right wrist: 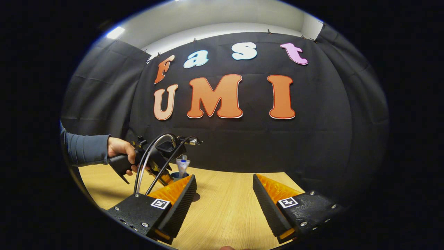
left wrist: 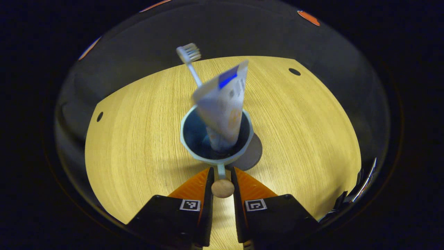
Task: Put the toothbrush and toothpaste on the desktop into the cup, then pick up the cup and place it on the coaster on the desktop.
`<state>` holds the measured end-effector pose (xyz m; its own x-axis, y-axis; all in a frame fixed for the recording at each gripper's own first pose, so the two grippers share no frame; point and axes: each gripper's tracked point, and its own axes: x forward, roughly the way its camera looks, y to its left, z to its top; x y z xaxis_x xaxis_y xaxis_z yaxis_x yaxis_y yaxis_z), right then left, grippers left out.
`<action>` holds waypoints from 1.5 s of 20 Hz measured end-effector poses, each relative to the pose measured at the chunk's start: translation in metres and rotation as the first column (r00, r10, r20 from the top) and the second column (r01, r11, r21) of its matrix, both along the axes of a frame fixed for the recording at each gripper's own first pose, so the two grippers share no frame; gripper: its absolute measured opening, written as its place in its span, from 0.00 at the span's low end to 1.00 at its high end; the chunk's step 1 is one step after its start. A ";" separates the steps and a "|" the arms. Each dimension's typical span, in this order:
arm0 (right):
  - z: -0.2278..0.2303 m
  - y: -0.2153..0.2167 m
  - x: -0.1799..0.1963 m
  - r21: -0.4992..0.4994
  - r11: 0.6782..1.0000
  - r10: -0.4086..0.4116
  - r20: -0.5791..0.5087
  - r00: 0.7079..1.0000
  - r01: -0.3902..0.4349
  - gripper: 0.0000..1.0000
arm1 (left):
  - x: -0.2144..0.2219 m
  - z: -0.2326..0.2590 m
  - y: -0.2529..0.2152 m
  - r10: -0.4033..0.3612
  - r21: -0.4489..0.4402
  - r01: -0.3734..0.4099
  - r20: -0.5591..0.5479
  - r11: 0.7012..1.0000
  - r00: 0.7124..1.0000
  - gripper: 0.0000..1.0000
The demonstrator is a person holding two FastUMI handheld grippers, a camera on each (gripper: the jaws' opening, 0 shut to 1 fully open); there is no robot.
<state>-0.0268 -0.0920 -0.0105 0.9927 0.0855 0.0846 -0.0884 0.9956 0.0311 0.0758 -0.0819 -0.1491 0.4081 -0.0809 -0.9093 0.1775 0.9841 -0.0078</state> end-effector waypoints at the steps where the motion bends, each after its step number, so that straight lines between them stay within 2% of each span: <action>1: -0.001 0.001 0.001 0.008 1.000 0.004 -0.003 1.000 -0.004 0.98 | -0.003 0.000 -0.002 0.001 -0.003 -0.001 -0.006 1.000 1.000 0.33; 9: -0.001 0.009 0.001 0.013 1.000 0.025 0.005 1.000 -0.025 0.98 | -0.008 -0.012 0.006 0.065 0.027 -0.063 -0.060 0.998 0.996 0.33; 12: -0.001 0.005 0.000 0.026 0.999 0.020 0.005 1.000 -0.020 0.98 | -0.008 -0.007 0.007 0.076 0.018 -0.076 -0.035 0.997 0.996 0.34; 14: -0.001 0.004 0.000 0.031 0.999 0.016 0.008 1.000 -0.017 0.98 | -0.012 -0.005 0.007 0.076 0.019 -0.075 -0.021 0.997 0.997 0.33; 17: 0.000 0.002 -0.001 0.035 0.999 0.013 0.012 1.000 -0.014 0.98 | -0.015 0.005 0.005 0.076 0.015 -0.076 0.004 0.997 0.997 0.25; 21: 0.002 0.002 -0.002 0.039 0.999 0.013 0.020 1.000 -0.014 0.98 | -0.019 0.019 -0.003 0.058 0.001 -0.058 0.024 0.998 0.998 0.25; 23: 0.002 0.000 -0.002 0.037 0.999 0.010 0.021 1.000 -0.011 0.98 | -0.029 0.010 0.004 0.051 -0.012 -0.051 0.028 0.999 0.998 0.25; 28: 0.000 -0.004 -0.003 0.042 0.999 -0.001 0.017 1.000 0.000 0.98 | -0.027 -0.014 0.006 0.031 -0.028 -0.030 0.030 0.999 0.999 0.25; 30: -0.003 -0.005 -0.003 0.044 0.999 -0.002 0.011 1.000 0.002 0.98 | -0.017 -0.007 -0.002 0.024 -0.018 -0.024 0.034 1.000 0.999 0.25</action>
